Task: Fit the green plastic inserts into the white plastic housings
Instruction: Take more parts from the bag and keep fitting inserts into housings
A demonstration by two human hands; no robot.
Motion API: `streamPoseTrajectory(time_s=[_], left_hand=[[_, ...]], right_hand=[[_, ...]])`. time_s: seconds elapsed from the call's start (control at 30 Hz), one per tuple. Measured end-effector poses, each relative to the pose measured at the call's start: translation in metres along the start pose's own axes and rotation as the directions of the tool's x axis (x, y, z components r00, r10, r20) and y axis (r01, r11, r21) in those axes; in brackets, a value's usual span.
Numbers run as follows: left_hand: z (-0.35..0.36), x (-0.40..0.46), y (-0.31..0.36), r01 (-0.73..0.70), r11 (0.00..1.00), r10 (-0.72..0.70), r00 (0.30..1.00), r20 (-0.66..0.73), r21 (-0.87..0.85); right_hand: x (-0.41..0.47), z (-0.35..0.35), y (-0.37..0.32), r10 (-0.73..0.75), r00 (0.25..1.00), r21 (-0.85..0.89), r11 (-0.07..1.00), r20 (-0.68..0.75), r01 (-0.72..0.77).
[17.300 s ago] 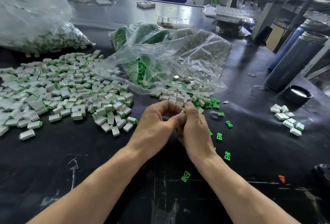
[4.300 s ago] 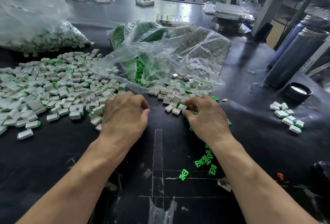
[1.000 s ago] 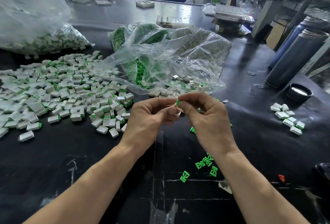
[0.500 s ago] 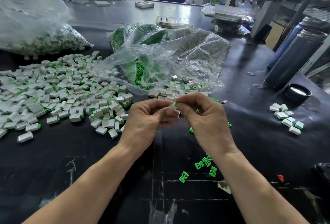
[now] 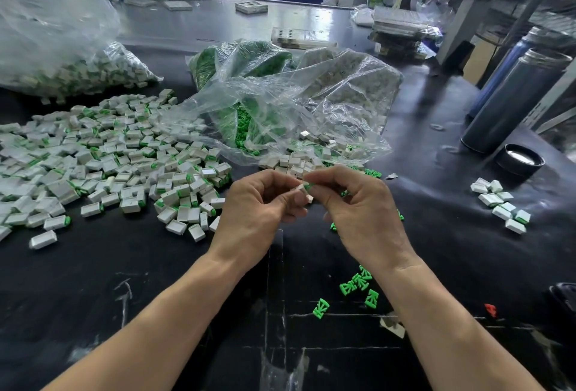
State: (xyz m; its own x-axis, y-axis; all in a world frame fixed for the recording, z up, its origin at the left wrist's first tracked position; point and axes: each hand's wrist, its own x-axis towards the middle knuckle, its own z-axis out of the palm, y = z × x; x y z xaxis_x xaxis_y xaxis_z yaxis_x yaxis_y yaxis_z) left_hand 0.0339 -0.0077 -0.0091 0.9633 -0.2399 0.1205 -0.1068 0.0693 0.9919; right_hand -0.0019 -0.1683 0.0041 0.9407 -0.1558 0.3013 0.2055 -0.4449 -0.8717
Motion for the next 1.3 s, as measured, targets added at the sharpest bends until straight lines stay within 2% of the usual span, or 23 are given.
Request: streamPoseTrajectory(time_s=[0.13, 0.27, 0.33, 0.43, 0.6, 0.83, 1.07, 1.17, 1.3], left_hand=[[0.000, -0.001, 0.002, -0.010, 0.999, 0.010, 1.000, -0.008, -0.035], [-0.001, -0.001, 0.003, -0.036, 0.999, 0.036, 0.999, 0.004, -0.008], [-0.002, 0.000, 0.003, -0.060, 0.998, 0.060, 0.998, 0.003, 0.030], [-0.003, -0.001, 0.002, -0.089, 0.990, 0.089, 0.996, 0.006, 0.110], [-0.003, -0.003, 0.003, -0.099, 0.974, 0.105, 0.994, -0.017, 0.206], [-0.002, -0.005, 0.005, -0.120, 0.943, 0.137, 0.990, -0.031, 0.310], [-0.004, -0.007, 0.009, -0.215, 0.849, 0.239, 0.971, 0.011, 0.484], [-0.004, -0.007, 0.009, -0.183, 0.887, 0.208, 0.978, -0.014, 0.423], [-0.003, -0.004, 0.009, -0.151, 0.950, 0.170, 0.984, -0.049, 0.272]], right_hand=[[0.001, 0.004, -0.003, 0.148, 0.989, 0.328, 0.934, 0.006, -0.142], [0.001, 0.004, -0.002, 0.176, 0.984, 0.412, 0.894, 0.042, -0.177], [0.000, 0.004, -0.001, 0.153, 0.988, 0.360, 0.920, 0.036, -0.156], [-0.001, 0.003, 0.000, 0.085, 0.996, 0.147, 0.985, 0.022, -0.087], [-0.004, 0.003, -0.004, 0.009, 1.000, -0.090, 0.996, 0.012, -0.007], [-0.007, 0.005, -0.011, -0.036, 0.999, -0.154, 0.987, 0.013, 0.037], [-0.008, 0.008, -0.007, -0.099, 0.995, -0.210, 0.973, 0.012, 0.100], [-0.009, 0.009, -0.003, -0.044, 0.999, -0.113, 0.993, -0.008, 0.043], [-0.007, 0.011, 0.000, 0.075, 0.997, 0.224, 0.972, -0.024, -0.067]])
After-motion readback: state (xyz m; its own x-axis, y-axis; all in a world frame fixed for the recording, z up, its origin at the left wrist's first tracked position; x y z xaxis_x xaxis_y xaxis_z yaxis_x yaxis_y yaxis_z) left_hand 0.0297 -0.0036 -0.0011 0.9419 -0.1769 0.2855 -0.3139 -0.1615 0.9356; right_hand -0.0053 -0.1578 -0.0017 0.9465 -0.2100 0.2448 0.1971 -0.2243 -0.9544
